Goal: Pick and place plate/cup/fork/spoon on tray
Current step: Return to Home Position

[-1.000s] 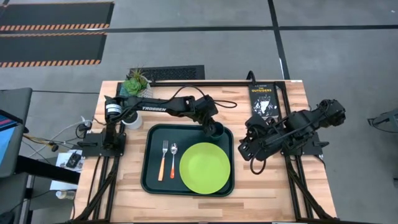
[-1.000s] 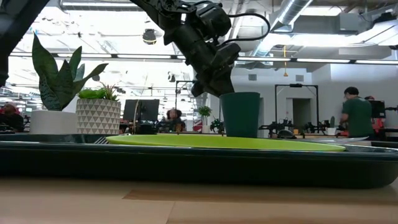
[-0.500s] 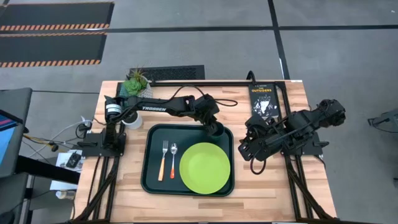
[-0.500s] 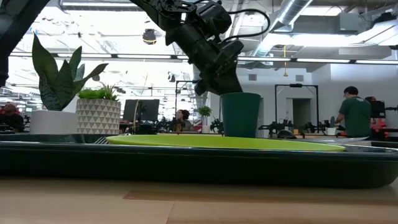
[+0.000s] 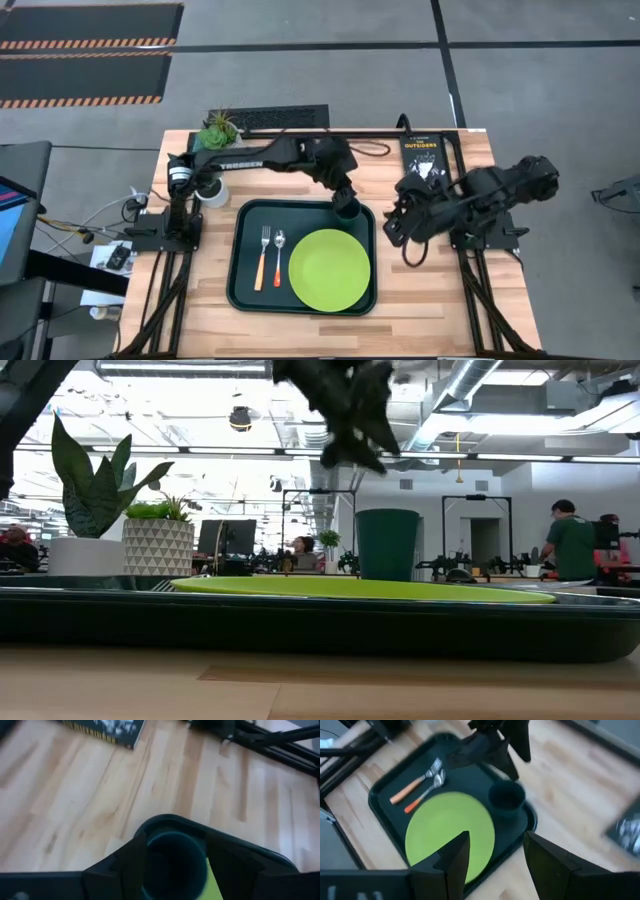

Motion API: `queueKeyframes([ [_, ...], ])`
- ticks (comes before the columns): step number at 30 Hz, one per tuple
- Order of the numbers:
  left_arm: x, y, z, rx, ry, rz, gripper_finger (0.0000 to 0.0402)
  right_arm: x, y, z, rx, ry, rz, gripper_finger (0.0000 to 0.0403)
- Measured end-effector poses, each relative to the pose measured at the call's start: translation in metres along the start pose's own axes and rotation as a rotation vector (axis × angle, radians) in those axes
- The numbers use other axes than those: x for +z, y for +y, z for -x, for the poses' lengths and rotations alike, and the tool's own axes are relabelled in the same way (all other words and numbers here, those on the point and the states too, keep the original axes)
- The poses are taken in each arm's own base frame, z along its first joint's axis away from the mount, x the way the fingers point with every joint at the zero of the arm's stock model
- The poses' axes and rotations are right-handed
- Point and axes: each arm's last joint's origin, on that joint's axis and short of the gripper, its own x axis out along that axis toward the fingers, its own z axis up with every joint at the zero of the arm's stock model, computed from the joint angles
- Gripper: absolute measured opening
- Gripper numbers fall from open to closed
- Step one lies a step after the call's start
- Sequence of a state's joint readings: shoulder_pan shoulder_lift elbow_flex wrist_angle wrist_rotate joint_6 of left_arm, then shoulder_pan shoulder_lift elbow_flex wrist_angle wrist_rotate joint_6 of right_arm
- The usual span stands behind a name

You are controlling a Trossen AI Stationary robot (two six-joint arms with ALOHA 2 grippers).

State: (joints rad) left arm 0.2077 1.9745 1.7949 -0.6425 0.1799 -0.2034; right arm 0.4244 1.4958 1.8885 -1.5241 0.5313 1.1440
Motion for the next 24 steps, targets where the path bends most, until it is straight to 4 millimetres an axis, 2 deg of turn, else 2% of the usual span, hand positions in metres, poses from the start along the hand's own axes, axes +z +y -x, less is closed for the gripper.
queueKeyframes([
  [3, 0.019, -0.01, 0.031, 0.003, 0.011, -0.057, 0.019, 0.015, -0.007, 0.003, 0.037, -0.071, 0.051, 0.021],
  [7, 0.041, -0.027, 0.087, 0.002, 0.007, -0.201, 0.019, 0.039, -0.018, 0.017, 0.161, -0.193, 0.101, 0.021],
  [11, 0.049, -0.041, 0.144, 0.035, -0.049, -0.319, 0.019, 0.05, -0.031, 0.039, 0.28, -0.299, 0.289, 0.021],
  [14, 0.037, -0.042, 0.186, 0.16, -0.144, -0.333, 0.019, 0.051, -0.051, 0.056, 0.266, -0.353, 0.441, 0.021],
  [19, 0.01, -0.037, 0.256, 0.49, -0.248, -0.232, 0.019, 0.053, -0.09, 0.082, 0.215, -0.449, 0.401, 0.021],
  [24, -0.036, -0.042, 0.313, 0.386, -0.389, -0.196, 0.019, 0.051, -0.134, 0.114, 0.224, -0.578, 0.3, 0.021],
])
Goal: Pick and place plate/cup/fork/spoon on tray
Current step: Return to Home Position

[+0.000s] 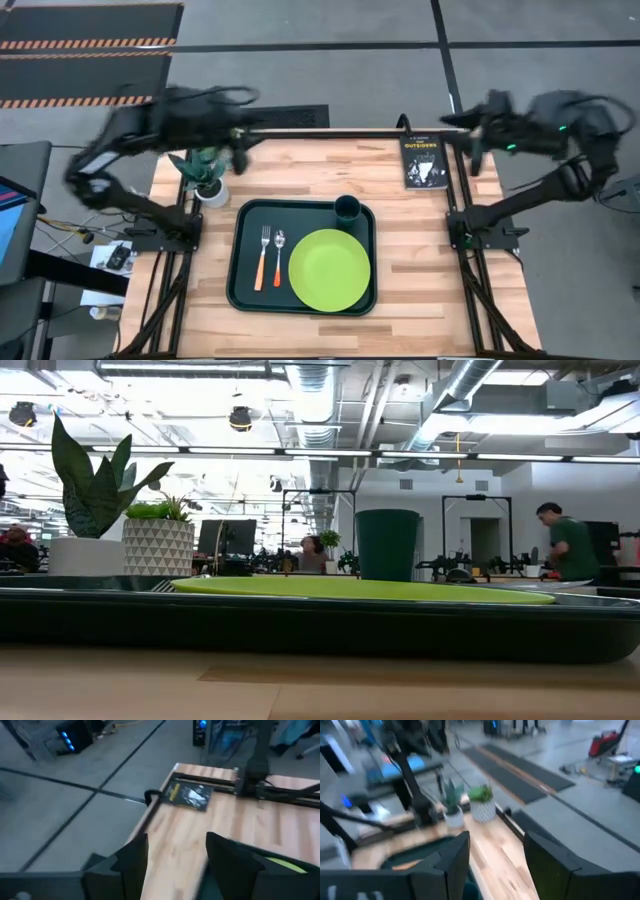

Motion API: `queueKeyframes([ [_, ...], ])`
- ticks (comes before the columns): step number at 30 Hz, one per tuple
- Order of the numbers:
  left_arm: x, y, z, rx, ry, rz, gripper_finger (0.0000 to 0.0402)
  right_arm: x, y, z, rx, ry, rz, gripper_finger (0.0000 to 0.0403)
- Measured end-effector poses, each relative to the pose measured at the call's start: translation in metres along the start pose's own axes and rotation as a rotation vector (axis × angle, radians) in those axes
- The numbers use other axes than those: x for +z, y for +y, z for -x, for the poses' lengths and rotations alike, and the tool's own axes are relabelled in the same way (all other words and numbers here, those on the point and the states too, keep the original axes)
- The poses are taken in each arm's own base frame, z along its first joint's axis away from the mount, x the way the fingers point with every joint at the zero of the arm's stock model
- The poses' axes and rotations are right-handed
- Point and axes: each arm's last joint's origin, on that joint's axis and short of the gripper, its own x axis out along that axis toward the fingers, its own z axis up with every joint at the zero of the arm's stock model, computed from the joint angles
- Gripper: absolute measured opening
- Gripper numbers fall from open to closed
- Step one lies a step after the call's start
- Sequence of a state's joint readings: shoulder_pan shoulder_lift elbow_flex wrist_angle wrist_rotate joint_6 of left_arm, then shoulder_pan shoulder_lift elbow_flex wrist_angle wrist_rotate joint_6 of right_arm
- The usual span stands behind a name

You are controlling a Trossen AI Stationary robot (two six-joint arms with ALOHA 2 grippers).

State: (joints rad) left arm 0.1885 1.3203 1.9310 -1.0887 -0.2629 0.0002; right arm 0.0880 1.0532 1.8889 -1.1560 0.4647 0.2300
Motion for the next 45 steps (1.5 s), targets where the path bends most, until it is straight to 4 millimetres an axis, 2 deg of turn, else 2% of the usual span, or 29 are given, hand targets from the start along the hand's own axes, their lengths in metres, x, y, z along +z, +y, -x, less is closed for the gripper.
queueKeyframes([
  [3, -0.03, 0.003, 0.027, -0.046, -0.057, 0.044, 0.019, -0.004, -0.015, 0.022, 0.009, -0.064, -0.034, 0.021],
  [6, -0.063, 0.003, 0.04, -0.116, -0.129, 0.081, 0.019, -0.021, -0.028, 0.043, 0.02, -0.11, -0.068, 0.021],
  [9, -0.092, 0.004, 0.048, -0.144, -0.234, 0.16, 0.019, -0.044, -0.04, 0.058, 0.029, -0.174, -0.129, 0.021],
  [12, -0.121, 0.004, 0.047, -0.146, -0.338, 0.205, 0.019, -0.072, -0.047, 0.06, 0.037, -0.244, -0.19, 0.021],
  [18, -0.172, 0.002, 0.03, -0.118, -0.444, 0.297, 0.019, -0.138, -0.056, 0.047, 0.084, -0.381, -0.327, 0.021],
  [22, -0.2, -0.001, 0.017, -0.109, -0.401, 0.365, 0.019, -0.178, -0.061, 0.039, 0.118, -0.449, -0.416, 0.021],
  [26, -0.226, -0.002, 0.007, -0.057, -0.366, 0.412, 0.019, -0.208, -0.065, 0.033, 0.136, -0.497, -0.464, 0.021],
  [28, -0.238, -0.002, 0.005, -0.037, -0.366, 0.431, 0.019, -0.215, -0.063, 0.024, 0.118, -0.44, -0.449, 0.021],
  [31, -0.254, -0.003, 0.001, -0.049, -0.368, 0.45, 0.019, -0.214, -0.063, 0.026, 0.106, -0.43, -0.44, 0.021],
  [34, -0.274, -0.005, -0.001, -0.105, -0.366, 0.455, 0.019, -0.225, -0.062, 0.019, 0.088, -0.346, -0.393, 0.021],
  [37, -0.292, -0.006, -0.003, -0.169, -0.388, 0.478, 0.019, -0.226, -0.062, 0.017, 0.085, -0.352, -0.343, 0.021],
  [40, -0.308, -0.007, -0.005, -0.198, -0.416, 0.512, 0.019, -0.242, -0.054, -0.006, 0.062, -0.323, -0.33, 0.021],
  [43, -0.314, -0.009, -0.012, -0.19, -0.372, 0.507, 0.019, -0.257, -0.046, -0.03, 0.097, -0.352, -0.363, 0.021],
  [45, -0.31, -0.009, -0.013, -0.186, -0.373, 0.507, 0.019, -0.273, -0.041, -0.049, 0.12, -0.345, -0.378, 0.021],
])
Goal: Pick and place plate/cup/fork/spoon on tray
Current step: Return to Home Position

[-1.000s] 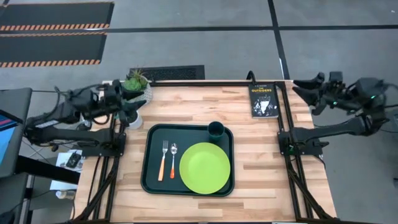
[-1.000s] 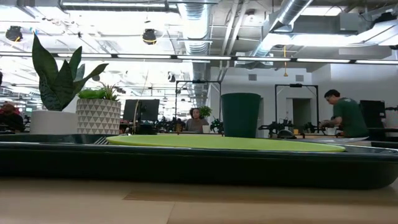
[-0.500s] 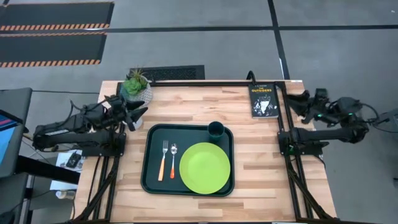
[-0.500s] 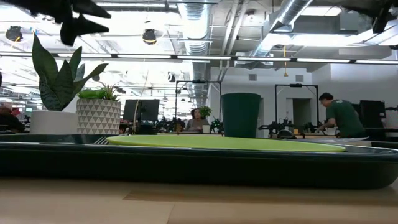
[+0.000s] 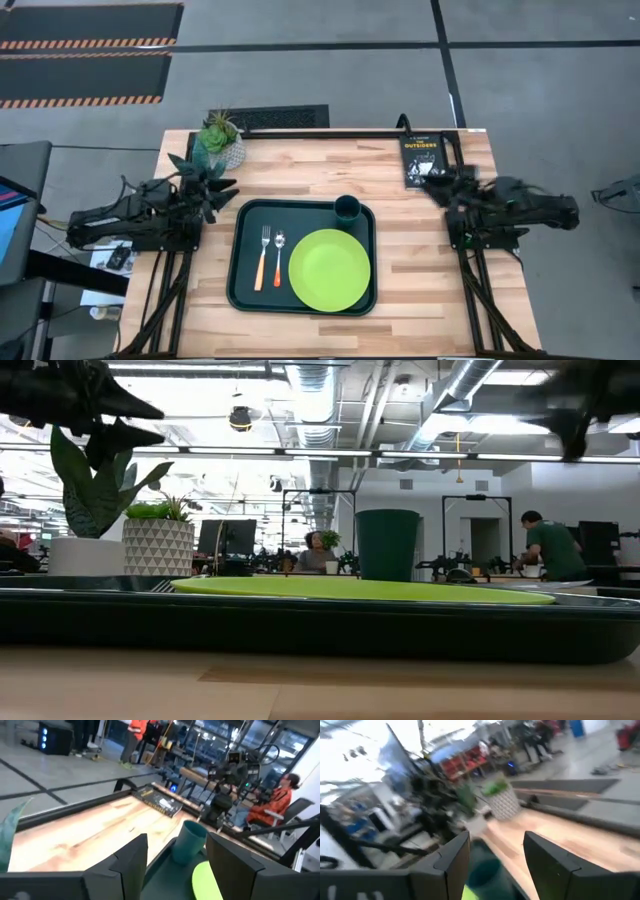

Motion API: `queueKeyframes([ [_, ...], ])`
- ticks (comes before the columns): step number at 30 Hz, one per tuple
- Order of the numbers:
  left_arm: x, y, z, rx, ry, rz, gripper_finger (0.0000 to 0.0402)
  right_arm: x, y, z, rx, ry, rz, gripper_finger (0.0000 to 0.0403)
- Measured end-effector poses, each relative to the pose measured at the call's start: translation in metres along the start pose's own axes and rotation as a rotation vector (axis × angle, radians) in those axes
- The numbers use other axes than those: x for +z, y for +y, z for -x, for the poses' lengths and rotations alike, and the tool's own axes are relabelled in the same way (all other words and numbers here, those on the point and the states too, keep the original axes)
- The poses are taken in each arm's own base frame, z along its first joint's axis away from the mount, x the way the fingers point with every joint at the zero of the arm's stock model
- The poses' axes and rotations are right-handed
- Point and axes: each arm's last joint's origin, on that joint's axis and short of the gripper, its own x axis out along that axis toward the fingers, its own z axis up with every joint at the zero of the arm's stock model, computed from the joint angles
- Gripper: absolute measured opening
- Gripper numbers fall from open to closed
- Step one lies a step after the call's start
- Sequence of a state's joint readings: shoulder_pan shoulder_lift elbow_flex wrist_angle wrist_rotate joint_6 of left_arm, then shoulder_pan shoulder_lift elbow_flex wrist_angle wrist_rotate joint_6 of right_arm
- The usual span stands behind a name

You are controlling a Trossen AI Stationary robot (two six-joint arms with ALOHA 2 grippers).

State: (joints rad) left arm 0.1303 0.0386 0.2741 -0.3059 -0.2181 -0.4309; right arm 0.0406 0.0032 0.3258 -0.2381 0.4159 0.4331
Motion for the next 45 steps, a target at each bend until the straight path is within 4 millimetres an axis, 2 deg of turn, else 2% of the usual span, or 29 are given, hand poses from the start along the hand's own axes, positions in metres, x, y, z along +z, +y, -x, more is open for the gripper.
queueKeyframes([
  [2, -0.002, 0.001, -0.001, 0.008, 0.02, -0.005, 0.019, -0.025, -0.007, -0.01, -0.012, 0.015, -0.003, 0.021],
  [7, -0.001, 0.001, 0.001, 0.001, 0.007, -0.001, 0.019, -0.07, -0.021, -0.023, 0.039, -0.025, -0.02, 0.021],
  [15, -0.002, 0.001, 0.001, 0.008, 0.008, -0.026, 0.019, -0.071, -0.025, -0.024, -0.066, -0.025, 0.053, 0.021],
  [19, -0.002, 0.001, 0.001, -0.004, 0.019, 0.027, 0.019, -0.071, -0.027, -0.025, -0.092, -0.022, 0.029, 0.021],
  [45, -0.012, 0.005, 0.001, 0.041, 0.118, -0.036, 0.019, -0.072, -0.027, -0.025, -0.095, -0.014, 0.03, 0.021],
])
